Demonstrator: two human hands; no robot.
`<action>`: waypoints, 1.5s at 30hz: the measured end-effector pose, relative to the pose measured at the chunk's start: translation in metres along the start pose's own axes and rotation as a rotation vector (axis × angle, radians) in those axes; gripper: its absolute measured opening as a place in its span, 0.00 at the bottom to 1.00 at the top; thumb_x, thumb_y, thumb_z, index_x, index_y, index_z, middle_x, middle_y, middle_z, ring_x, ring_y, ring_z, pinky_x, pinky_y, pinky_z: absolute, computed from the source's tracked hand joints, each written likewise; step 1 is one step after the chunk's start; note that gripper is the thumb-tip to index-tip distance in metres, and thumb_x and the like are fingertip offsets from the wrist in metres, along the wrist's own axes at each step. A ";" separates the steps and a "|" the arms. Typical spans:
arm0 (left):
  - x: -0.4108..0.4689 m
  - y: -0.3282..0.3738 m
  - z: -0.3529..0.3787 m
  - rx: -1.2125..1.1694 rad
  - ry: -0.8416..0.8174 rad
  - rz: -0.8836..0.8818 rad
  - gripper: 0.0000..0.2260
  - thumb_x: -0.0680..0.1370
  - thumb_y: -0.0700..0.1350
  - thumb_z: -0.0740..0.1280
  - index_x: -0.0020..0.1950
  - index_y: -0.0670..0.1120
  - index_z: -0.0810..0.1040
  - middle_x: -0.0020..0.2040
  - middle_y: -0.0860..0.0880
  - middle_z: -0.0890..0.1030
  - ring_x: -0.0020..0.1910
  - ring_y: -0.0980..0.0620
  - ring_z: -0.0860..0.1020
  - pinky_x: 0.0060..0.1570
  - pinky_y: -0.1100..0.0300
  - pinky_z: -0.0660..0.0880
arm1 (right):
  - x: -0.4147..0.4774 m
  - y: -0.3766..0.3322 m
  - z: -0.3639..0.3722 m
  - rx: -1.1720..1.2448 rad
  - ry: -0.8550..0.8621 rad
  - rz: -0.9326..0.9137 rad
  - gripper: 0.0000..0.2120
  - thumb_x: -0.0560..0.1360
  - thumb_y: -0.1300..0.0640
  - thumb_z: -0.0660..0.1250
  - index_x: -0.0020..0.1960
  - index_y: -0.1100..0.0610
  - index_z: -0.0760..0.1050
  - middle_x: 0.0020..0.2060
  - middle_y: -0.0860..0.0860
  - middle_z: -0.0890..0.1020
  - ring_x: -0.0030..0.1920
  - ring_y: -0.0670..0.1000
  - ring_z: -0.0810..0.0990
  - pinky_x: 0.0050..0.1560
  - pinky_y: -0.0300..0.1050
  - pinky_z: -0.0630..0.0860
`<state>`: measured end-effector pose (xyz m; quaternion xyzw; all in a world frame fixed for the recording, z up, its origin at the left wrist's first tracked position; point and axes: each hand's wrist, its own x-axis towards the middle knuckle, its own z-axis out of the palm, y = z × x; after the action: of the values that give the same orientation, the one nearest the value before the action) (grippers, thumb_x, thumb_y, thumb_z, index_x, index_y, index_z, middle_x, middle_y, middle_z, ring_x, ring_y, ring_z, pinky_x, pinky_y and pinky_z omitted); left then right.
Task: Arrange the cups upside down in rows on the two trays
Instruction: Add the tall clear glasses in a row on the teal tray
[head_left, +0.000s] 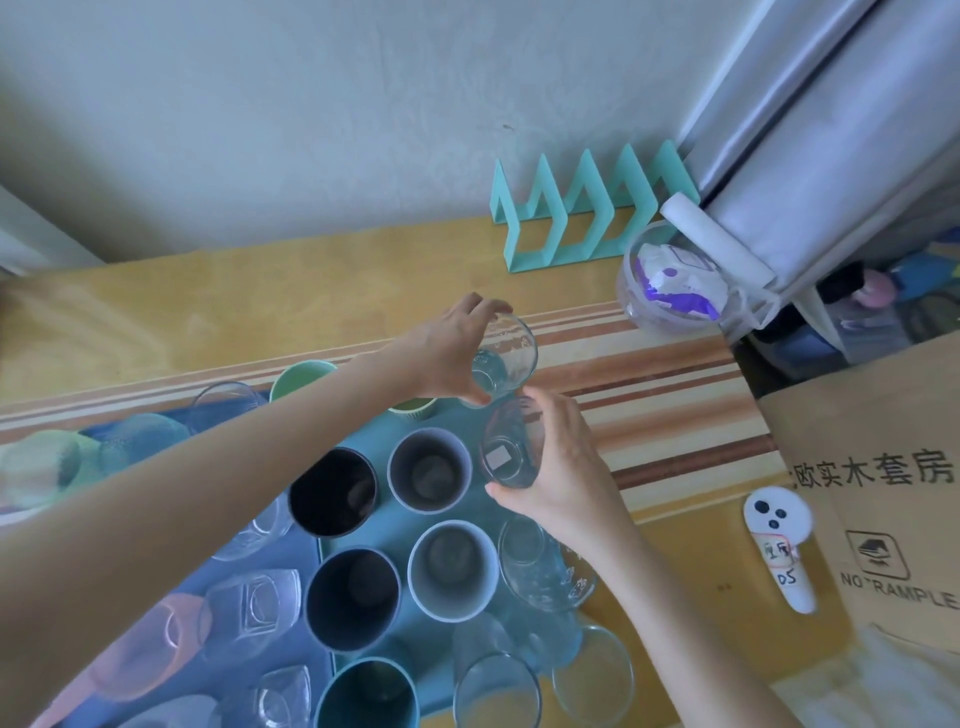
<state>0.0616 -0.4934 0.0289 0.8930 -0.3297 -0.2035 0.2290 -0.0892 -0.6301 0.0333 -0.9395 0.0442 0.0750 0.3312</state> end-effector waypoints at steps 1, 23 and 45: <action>0.001 -0.001 0.001 -0.002 0.002 -0.006 0.44 0.60 0.48 0.78 0.70 0.48 0.59 0.63 0.45 0.66 0.61 0.45 0.71 0.56 0.46 0.73 | 0.000 0.000 0.001 -0.006 -0.002 0.002 0.43 0.61 0.48 0.76 0.70 0.50 0.57 0.62 0.50 0.67 0.65 0.52 0.67 0.59 0.49 0.72; -0.001 0.000 -0.002 0.029 -0.050 -0.037 0.47 0.62 0.52 0.78 0.73 0.50 0.54 0.67 0.45 0.63 0.63 0.45 0.70 0.58 0.50 0.73 | 0.004 -0.007 0.000 -0.138 -0.069 0.025 0.48 0.63 0.41 0.74 0.72 0.50 0.50 0.66 0.50 0.62 0.67 0.52 0.64 0.54 0.48 0.73; -0.107 -0.060 -0.015 -0.203 0.087 -0.288 0.27 0.74 0.46 0.69 0.71 0.52 0.64 0.68 0.50 0.69 0.65 0.50 0.69 0.63 0.58 0.63 | 0.107 -0.041 -0.016 -0.261 -0.192 -0.033 0.39 0.66 0.52 0.73 0.72 0.48 0.58 0.67 0.53 0.64 0.68 0.56 0.60 0.55 0.52 0.70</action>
<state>0.0243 -0.3755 0.0311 0.9112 -0.1660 -0.2277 0.3004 0.0236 -0.6120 0.0524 -0.9637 -0.0131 0.1640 0.2103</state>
